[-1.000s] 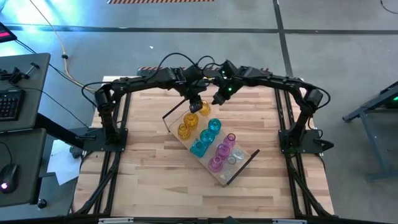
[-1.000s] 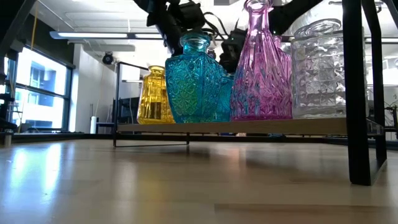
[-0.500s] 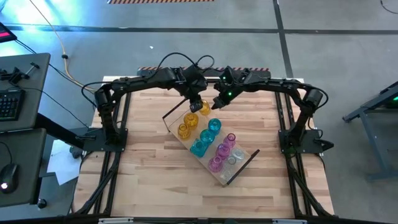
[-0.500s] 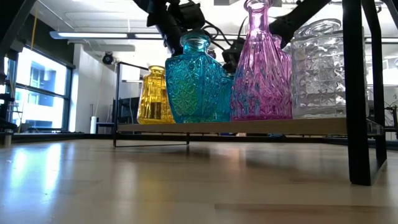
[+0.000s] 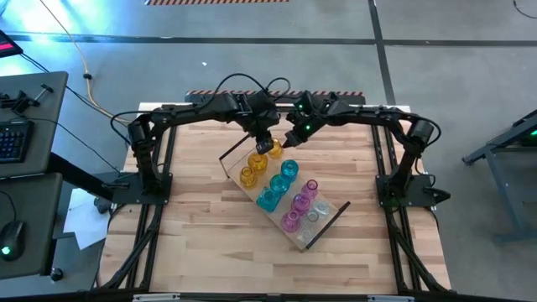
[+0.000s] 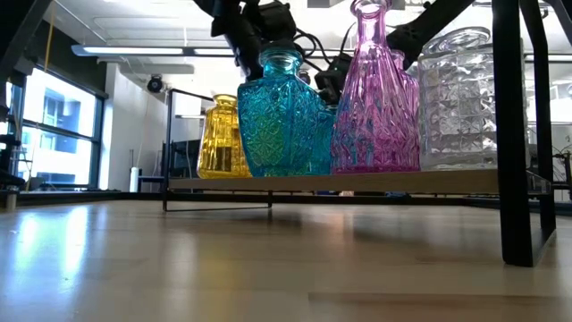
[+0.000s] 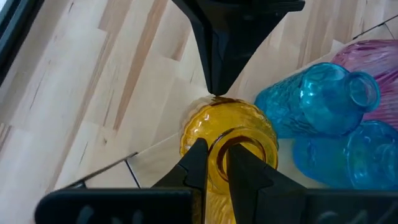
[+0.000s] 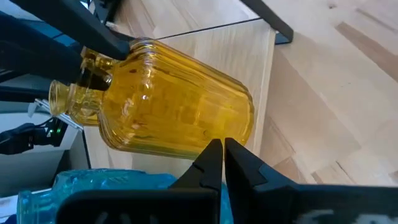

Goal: Sort vases onto shelf
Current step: Put the yellow crystal vase on the shelf

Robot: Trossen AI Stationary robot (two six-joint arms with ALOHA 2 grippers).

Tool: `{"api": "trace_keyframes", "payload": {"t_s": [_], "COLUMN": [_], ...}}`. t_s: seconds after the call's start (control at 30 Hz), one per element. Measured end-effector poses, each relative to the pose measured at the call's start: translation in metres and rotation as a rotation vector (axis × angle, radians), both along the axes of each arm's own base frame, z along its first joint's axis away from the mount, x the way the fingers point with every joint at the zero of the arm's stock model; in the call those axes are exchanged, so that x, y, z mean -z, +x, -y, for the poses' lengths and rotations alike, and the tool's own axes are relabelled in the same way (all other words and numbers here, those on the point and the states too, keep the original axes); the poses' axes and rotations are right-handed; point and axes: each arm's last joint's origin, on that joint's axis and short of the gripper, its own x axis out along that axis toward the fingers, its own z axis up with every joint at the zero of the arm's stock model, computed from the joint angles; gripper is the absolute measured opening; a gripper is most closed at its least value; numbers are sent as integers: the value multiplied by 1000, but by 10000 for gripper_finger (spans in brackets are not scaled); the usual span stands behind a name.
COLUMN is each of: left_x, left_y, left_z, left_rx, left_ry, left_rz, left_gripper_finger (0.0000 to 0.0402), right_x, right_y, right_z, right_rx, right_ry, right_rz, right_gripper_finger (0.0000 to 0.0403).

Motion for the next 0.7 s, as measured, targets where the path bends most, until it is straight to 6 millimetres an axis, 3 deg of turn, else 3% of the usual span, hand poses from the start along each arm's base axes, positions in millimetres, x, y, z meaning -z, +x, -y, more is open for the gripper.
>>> {"api": "trace_keyframes", "payload": {"t_s": [0.7], "left_x": [4], "left_y": [1], "left_z": [3], "left_rx": [-28], "left_ry": [-20], "left_rz": [-12], "left_gripper_finger": [25], "right_x": [4], "right_y": [7], "right_z": [-12], "right_rx": [-37], "right_ry": [-15], "right_rz": [-16], "right_gripper_finger": [0]}}
